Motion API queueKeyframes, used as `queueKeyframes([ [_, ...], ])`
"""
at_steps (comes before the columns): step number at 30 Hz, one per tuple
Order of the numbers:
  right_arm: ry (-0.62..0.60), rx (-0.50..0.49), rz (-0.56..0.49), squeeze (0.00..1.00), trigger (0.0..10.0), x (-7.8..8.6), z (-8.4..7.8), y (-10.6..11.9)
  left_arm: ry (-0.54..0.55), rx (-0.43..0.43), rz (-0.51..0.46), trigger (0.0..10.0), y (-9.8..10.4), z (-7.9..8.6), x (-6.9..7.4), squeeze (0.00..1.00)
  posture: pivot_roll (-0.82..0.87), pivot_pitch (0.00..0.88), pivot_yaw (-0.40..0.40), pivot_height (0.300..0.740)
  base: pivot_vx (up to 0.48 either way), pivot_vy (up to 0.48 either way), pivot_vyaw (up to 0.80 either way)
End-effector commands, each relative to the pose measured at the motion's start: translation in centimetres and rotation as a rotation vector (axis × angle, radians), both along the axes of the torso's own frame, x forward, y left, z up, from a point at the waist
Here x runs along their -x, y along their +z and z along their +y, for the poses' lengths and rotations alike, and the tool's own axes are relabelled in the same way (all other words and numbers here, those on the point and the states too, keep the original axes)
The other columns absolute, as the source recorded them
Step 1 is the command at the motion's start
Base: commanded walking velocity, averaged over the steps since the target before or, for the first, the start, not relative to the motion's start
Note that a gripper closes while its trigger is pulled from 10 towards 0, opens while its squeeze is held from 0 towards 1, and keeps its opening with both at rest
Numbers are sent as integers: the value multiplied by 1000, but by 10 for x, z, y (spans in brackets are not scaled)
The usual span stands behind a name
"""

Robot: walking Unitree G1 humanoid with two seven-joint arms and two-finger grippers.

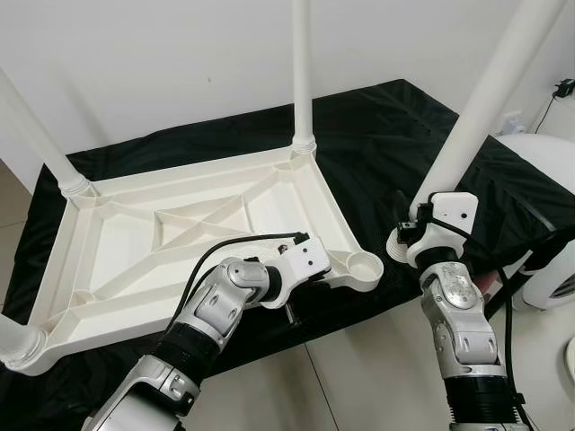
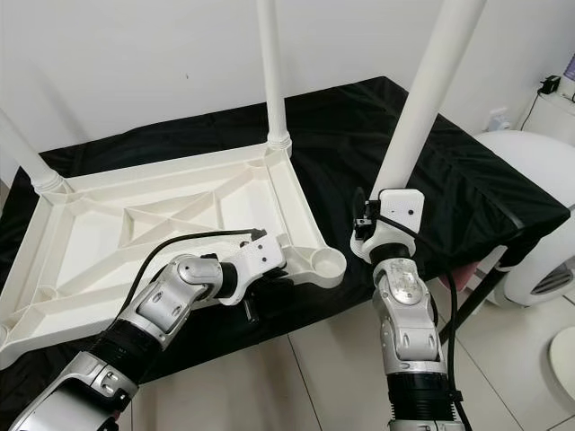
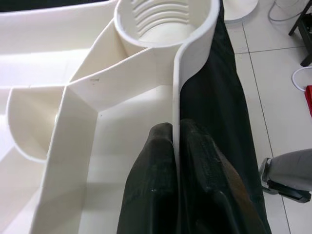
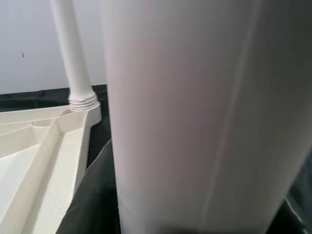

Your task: Building children table

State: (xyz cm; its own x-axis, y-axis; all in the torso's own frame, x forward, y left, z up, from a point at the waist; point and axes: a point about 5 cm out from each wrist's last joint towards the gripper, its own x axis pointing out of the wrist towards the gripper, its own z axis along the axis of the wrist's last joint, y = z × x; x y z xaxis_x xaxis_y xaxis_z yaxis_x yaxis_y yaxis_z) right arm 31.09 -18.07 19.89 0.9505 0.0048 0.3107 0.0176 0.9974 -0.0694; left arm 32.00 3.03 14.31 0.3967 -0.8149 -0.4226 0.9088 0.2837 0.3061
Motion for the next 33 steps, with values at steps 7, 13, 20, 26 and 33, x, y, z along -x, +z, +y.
queueKeyframes([
  [7, 52, 9, -25, 0, 10000, -2, 7, 7, 36, -52, 7, 10000, -12, 13, -2, 0, -128, 70, 99, 740, 0, 0, 0],
  [13, 125, 5, -56, 0, 10000, -5, 14, 16, 16, -68, 4, 10000, -14, 15, 0, 0, -131, 65, 95, 740, 0, 0, 0],
  [20, 207, -45, -66, 0, 10000, -10, 24, 23, 4, -69, -1, 10000, -14, 14, 1, 0, -125, 61, 90, 740, 0, 0, 0],
  [26, 281, -70, -23, 0, 10000, -13, 34, 20, 3, -69, -5, 10000, -14, 14, 1, 0, -121, 59, 85, 740, 0, 0, 0],
  [33, 408, -31, 79, 0, 10000, -10, 54, 6, 7, -69, -12, 10000, -14, 14, 1, 0, -119, 56, 77, 740, 0, 0, 0],
])
